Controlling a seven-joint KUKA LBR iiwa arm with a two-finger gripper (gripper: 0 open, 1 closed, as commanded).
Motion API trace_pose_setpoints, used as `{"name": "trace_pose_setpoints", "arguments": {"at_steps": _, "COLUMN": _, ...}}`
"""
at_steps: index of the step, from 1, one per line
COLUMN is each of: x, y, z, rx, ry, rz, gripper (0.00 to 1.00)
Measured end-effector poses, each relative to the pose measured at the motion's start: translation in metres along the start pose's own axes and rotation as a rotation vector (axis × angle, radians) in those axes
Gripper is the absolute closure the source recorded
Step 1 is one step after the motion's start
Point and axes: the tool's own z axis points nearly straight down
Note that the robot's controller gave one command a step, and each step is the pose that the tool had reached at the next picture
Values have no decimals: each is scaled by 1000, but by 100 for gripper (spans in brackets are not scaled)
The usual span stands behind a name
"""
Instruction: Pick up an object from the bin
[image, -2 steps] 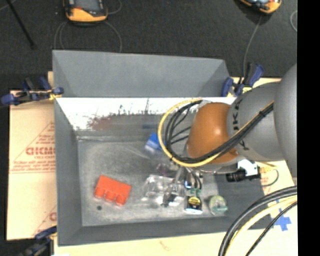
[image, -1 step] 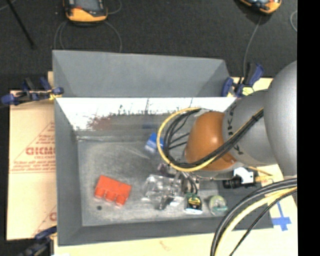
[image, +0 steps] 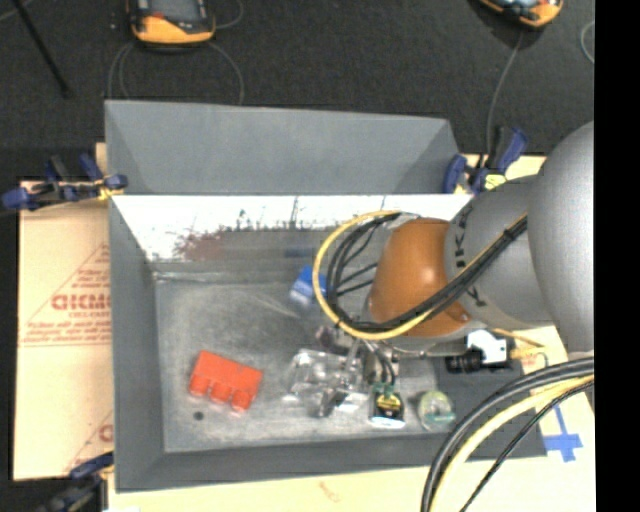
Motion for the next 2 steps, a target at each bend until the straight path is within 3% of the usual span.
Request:
{"name": "trace_pose_setpoints", "arguments": {"at_steps": 1, "x": -2, "y": 0, "z": -2, "rx": -2, "ry": -8, "rz": 0, "gripper": 100}}
{"name": "trace_pose_setpoints", "arguments": {"at_steps": 2, "x": -5, "y": 1, "z": -97, "rx": 4, "ry": 4, "rz": -8, "gripper": 100}}
